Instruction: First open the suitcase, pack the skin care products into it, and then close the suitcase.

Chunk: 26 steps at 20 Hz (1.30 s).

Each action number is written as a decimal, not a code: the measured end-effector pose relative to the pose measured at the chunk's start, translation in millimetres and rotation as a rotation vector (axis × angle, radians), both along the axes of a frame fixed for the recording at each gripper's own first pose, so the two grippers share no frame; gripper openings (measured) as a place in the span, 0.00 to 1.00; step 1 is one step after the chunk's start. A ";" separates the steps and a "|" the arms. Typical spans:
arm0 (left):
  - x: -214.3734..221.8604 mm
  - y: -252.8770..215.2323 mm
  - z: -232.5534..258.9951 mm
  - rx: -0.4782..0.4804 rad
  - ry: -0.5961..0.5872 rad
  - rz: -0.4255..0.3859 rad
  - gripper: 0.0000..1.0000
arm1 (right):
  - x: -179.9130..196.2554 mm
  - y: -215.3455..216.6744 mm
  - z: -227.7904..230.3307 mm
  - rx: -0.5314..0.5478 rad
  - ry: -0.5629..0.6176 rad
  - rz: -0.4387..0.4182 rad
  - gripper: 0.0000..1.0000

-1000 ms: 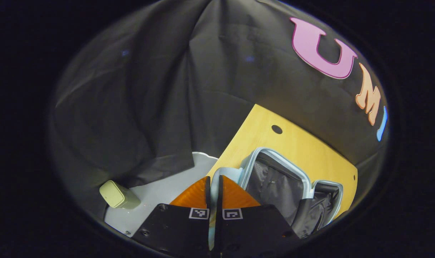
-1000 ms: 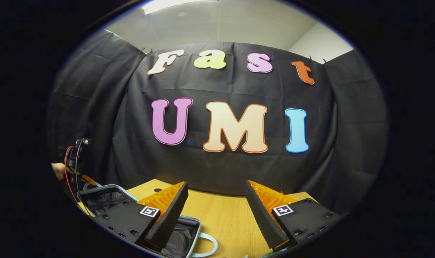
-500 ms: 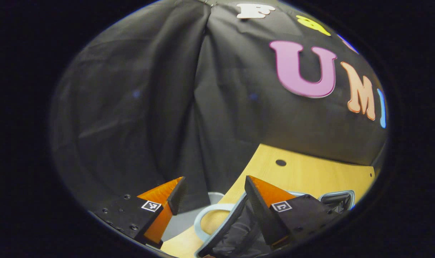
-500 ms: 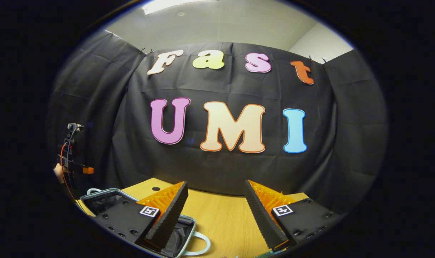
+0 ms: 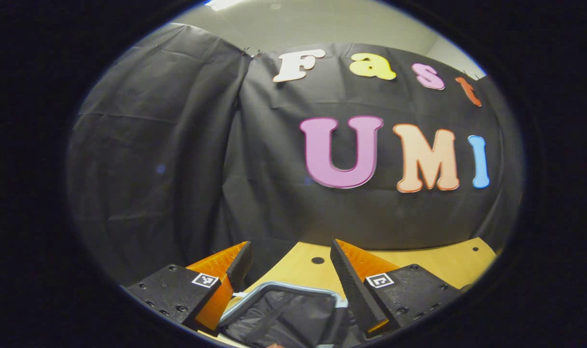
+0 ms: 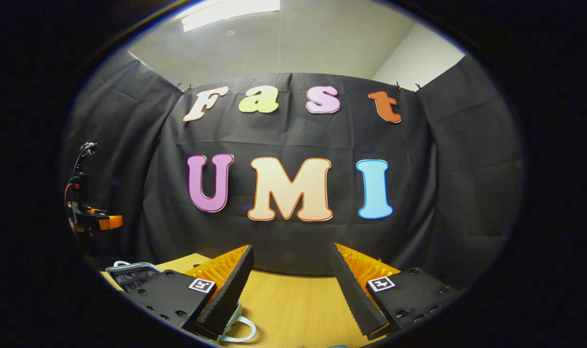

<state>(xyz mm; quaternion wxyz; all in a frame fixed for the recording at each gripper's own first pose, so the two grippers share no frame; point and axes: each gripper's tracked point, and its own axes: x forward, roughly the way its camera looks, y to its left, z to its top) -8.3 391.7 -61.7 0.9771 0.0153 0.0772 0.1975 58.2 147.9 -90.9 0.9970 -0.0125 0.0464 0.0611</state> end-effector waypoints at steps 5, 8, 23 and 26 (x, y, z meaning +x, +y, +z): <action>5.5 -84.7 14.1 -0.003 -0.037 -0.093 0.93 | -9.5 -39.1 10.8 0.008 -0.027 -0.016 0.98; 3.5 -129.3 10.1 -0.007 -0.031 -0.141 0.95 | -16.0 -58.4 15.4 0.007 -0.038 -0.020 1.00; -6.2 -320.3 -46.7 -0.109 0.056 -0.335 0.93 | -49.7 -132.5 14.9 -0.020 -0.037 -0.027 0.98; -16.2 -358.9 -71.7 -0.136 0.098 -0.390 0.95 | -57.1 -146.9 13.6 -0.034 -0.028 -0.031 0.98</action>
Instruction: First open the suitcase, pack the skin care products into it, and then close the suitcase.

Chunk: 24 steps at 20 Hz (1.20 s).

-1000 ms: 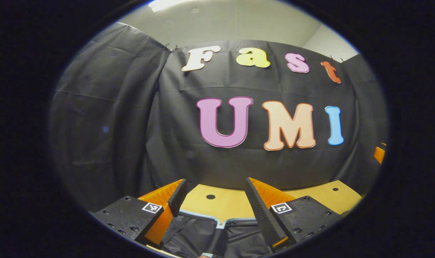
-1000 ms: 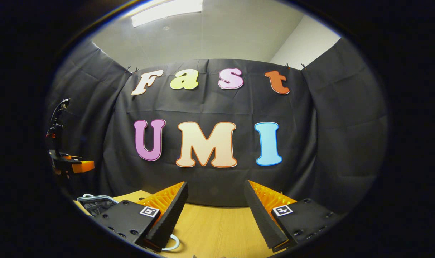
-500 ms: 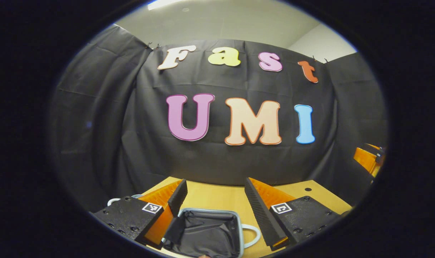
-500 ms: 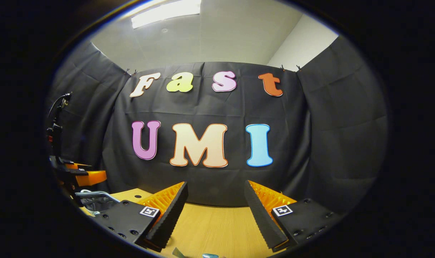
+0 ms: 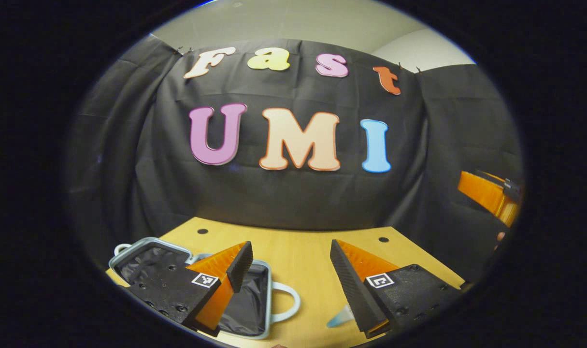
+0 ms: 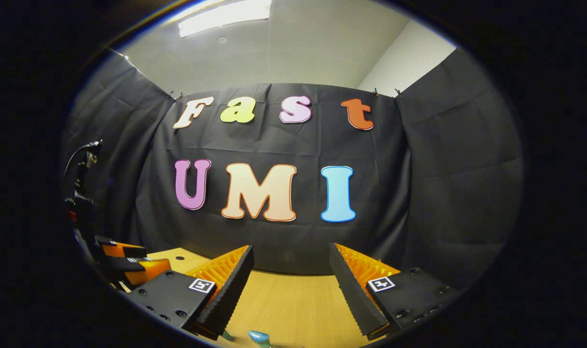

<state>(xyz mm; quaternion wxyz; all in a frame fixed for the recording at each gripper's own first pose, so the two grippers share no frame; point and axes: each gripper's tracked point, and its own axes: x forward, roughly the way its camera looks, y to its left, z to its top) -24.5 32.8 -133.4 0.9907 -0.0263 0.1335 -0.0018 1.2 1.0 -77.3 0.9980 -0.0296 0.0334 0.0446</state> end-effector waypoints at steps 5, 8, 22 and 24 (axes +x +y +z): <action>-8.8 -46.2 -63.3 -0.022 0.120 -0.056 0.95 | -11.0 -22.4 -8.1 -0.028 0.016 -0.004 0.98; -16.3 -65.3 -104.3 -0.029 0.195 -0.082 0.95 | -14.3 -32.1 -18.3 -0.048 0.030 -0.011 0.98; -34.0 -87.5 -195.2 -0.098 0.403 -0.136 0.16 | -23.1 4.4 -103.1 -0.056 0.153 0.133 1.00; -27.1 -82.4 -165.2 -0.081 0.366 -0.149 0.16 | -23.1 15.1 -127.2 -0.060 0.183 0.167 0.99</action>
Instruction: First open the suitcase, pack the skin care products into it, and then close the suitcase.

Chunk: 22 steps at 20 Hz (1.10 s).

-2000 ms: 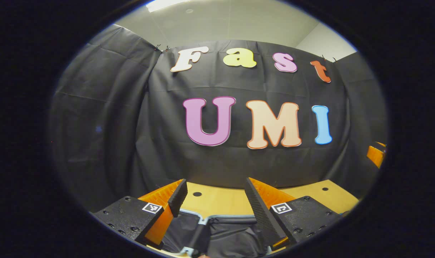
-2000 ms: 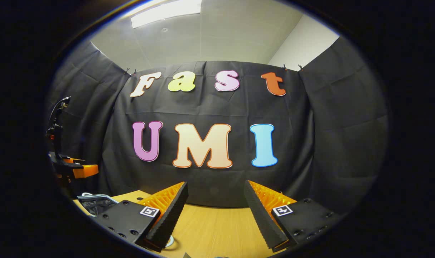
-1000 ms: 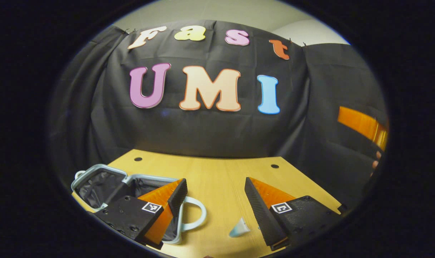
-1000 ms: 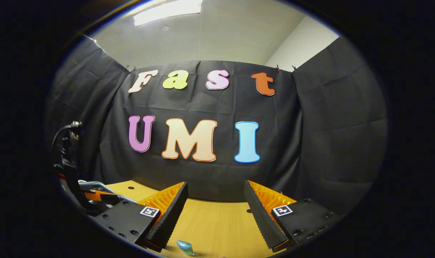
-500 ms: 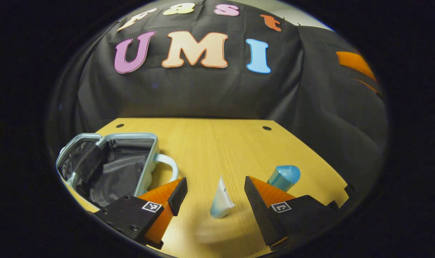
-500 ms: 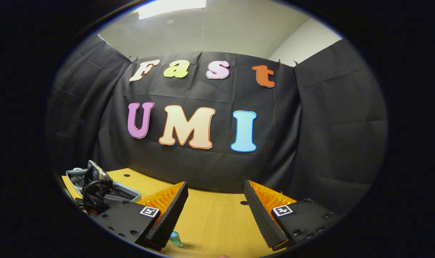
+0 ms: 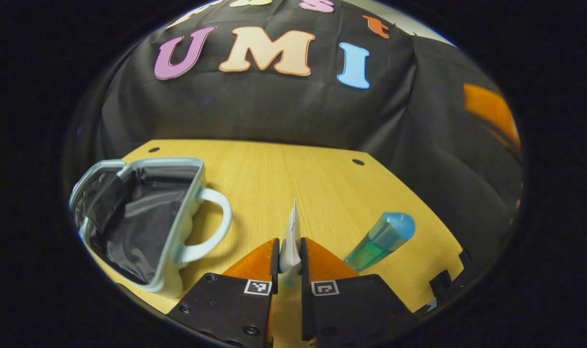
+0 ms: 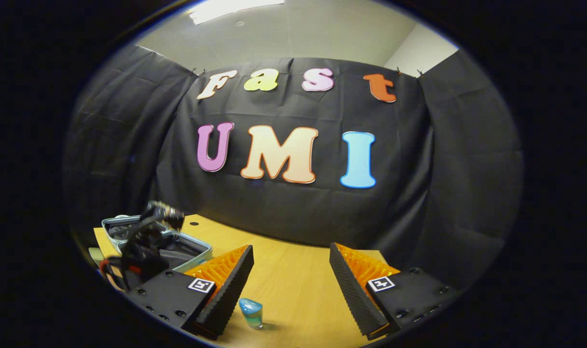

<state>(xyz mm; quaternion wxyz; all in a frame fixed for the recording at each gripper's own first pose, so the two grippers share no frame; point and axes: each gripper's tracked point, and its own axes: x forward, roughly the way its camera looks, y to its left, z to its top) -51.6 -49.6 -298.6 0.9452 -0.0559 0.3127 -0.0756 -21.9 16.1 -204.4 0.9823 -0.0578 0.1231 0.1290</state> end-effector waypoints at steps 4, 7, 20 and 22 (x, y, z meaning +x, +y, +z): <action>2.6 9.6 49.9 0.017 -0.052 -0.012 0.15 | -6.5 14.8 -61.5 -0.008 0.112 0.040 0.99; 2.0 22.3 75.4 0.048 -0.077 0.002 0.15 | -15.3 23.2 -96.4 -0.002 0.184 0.061 0.99; -15.8 86.2 112.5 0.111 -0.072 0.117 0.15 | -44.1 39.9 -183.0 -0.041 0.358 0.120 0.56; -18.9 104.3 108.2 0.117 -0.049 0.134 0.15 | -42.5 44.4 -191.7 -0.034 0.399 0.119 0.46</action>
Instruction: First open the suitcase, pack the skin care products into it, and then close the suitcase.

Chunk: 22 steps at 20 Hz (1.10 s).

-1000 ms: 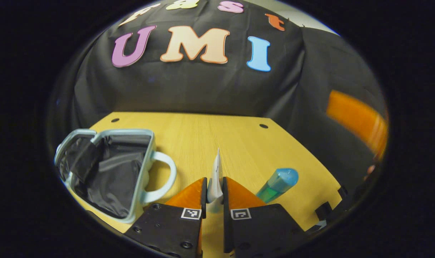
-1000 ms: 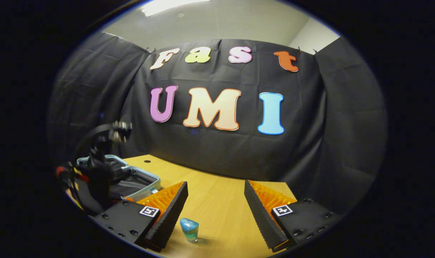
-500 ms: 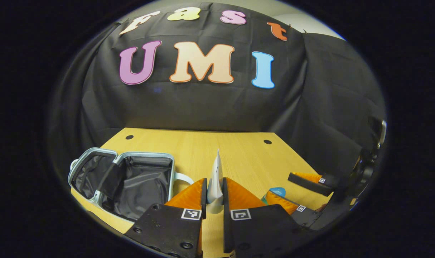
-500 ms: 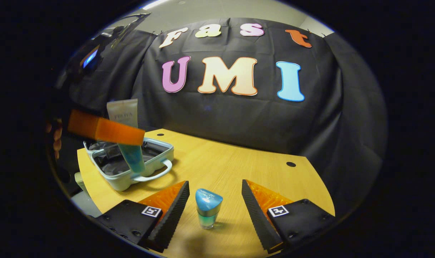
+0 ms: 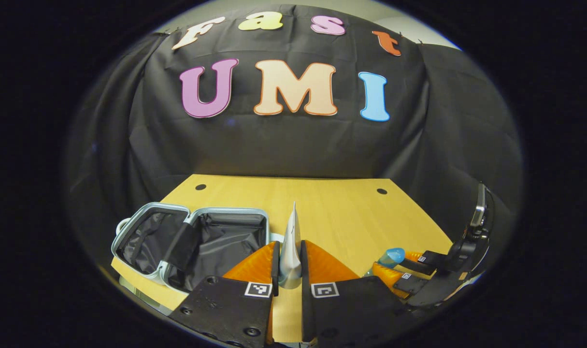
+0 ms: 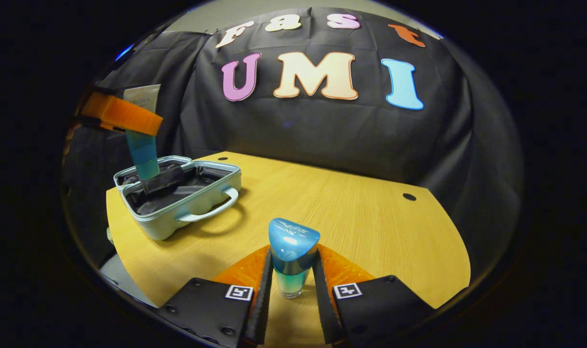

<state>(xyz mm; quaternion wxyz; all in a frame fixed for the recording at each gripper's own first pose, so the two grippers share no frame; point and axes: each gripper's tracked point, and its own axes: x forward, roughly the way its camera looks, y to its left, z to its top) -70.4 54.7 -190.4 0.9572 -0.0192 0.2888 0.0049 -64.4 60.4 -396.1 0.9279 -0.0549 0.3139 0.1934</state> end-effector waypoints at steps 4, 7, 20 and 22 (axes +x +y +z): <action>0.4 52.3 -13.6 0.017 0.056 0.050 0.15 | 8.4 15.6 26.5 0.032 0.021 -0.027 0.44; -2.3 91.6 -37.9 0.028 0.145 0.080 0.15 | 9.3 39.4 49.9 0.075 0.036 -0.041 0.43; -13.8 144.5 -155.9 -0.067 0.500 0.043 0.16 | -4.6 185.3 106.3 0.214 0.125 0.078 0.42; -0.1 146.0 -158.0 -0.085 0.479 0.022 0.16 | -4.8 201.7 106.2 0.215 0.139 0.091 0.43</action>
